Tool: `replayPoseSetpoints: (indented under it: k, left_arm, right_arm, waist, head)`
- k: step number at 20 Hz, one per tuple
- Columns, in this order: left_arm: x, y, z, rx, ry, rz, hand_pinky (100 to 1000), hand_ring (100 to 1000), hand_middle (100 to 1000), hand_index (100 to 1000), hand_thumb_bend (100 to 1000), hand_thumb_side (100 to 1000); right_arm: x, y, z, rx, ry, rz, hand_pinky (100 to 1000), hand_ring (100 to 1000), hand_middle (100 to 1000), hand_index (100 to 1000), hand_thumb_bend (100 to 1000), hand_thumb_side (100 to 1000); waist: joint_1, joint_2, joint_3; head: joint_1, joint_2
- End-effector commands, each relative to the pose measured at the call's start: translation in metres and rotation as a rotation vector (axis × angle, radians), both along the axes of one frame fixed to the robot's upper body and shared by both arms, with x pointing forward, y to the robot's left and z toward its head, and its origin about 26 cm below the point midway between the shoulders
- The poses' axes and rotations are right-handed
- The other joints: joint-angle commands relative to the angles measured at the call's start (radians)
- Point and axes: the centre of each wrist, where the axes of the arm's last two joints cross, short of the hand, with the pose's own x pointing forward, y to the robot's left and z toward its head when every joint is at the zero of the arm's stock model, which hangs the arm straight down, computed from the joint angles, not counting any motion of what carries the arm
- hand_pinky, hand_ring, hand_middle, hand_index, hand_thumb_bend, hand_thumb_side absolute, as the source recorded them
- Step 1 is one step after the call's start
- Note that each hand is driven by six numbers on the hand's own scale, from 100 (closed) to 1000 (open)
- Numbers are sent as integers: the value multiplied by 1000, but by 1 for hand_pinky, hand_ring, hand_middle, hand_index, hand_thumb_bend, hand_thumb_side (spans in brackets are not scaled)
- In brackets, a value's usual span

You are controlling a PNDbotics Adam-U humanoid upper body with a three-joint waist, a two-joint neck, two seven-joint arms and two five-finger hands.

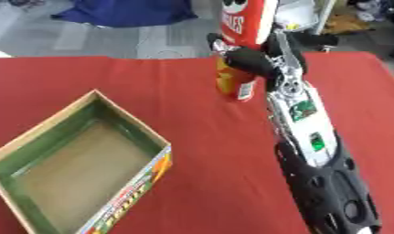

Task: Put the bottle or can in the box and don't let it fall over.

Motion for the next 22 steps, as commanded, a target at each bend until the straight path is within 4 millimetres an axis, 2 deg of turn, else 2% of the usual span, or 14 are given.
replayPoseSetpoints:
  k: [1, 8, 15, 16, 17, 22]
  left_arm:
    - [-1, 5, 12, 36, -20, -2, 848, 866, 791, 804, 198, 930]
    - [-1, 5, 11, 37, -14, -6, 848, 865, 791, 804, 199, 931]
    - [-1, 5, 11, 34, -15, -7, 848, 863, 789, 804, 200, 929]
    - [-1, 5, 11, 33, -16, -6, 848, 863, 789, 804, 199, 929]
    - [-1, 5, 11, 32, -16, -7, 848, 863, 789, 804, 201, 929]
    - [0, 3, 11, 31, -16, -14, 849, 863, 789, 804, 201, 929]
  right_arm:
    - [-14, 13, 20, -58, -53, 98, 811, 921, 450, 553, 377, 100]
    - [-30, 49, 34, -124, -79, 300, 813, 917, 441, 543, 380, 100]
    - [-43, 85, 35, -168, -64, 498, 815, 913, 434, 536, 380, 100]
    - [-44, 90, 35, -170, -62, 521, 815, 912, 432, 535, 447, 100]
    - [-45, 95, 35, -170, -59, 543, 814, 910, 431, 533, 381, 100]
    - [-49, 122, 29, -191, -37, 636, 814, 906, 431, 532, 387, 100]
  waist:
    - [2, -24, 3]
    - [-5, -34, 9]
    - [-6, -41, 21]
    - [-6, -41, 23]
    - [-6, -41, 24]
    - [-7, -41, 32]
  head:
    - [1, 8]
    - [-2, 17]
    - [-7, 22]
    - [-8, 22]
    - [-10, 21]
    - [-21, 21]
